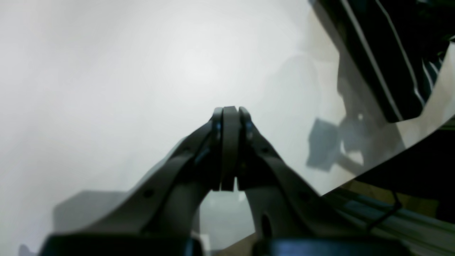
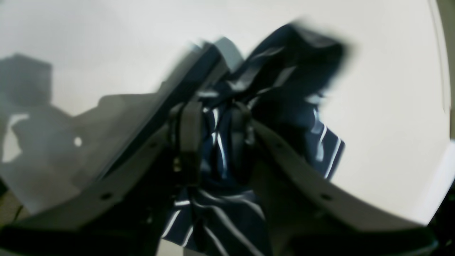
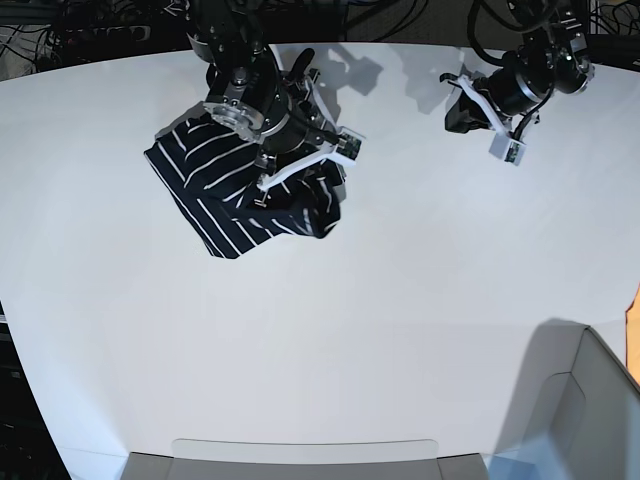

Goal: Fold the T-shirt properly
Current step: 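Lift and fold the held end over the bundle with the right gripper, then grasp the folded bundle's edges with both grippers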

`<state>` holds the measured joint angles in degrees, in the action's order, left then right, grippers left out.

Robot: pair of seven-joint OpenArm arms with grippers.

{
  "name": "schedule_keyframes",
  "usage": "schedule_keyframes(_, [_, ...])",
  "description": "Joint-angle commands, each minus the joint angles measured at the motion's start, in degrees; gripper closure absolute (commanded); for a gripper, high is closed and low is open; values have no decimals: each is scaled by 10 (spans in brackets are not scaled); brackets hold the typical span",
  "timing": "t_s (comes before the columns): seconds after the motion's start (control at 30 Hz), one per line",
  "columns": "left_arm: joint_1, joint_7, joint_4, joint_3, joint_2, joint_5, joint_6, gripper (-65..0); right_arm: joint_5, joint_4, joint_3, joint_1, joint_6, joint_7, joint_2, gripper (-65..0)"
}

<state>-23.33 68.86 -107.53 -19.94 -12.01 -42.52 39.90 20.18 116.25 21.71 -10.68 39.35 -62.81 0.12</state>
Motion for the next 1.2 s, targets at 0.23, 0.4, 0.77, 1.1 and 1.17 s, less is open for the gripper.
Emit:
schedule_keyframes(0.23, [20, -9, 33, -2, 1, -11, 1, 0, 7, 22, 2, 38, 6, 6, -2, -183])
schedule_keyframes(0.4, [21, -9, 36, -1, 1, -11, 1, 0, 3, 20, -138, 123, 6, 6, 11, -137])
schedule_keyframes(0.77, [30, -9, 37, -1, 14, -11, 1, 0, 4, -75, -183, 119, 6, 3, 111, 0])
schedule_keyframes(1.1, [42, -9, 37, 1, 17, -11, 1, 0, -1, 23, 6, -30, 6, 3, 198, 0])
schedule_keyframes(1.17, [42, -9, 37, -1, 17, -11, 1, 0, -23, 23, 37, -32, 6, 5, 216, 0])
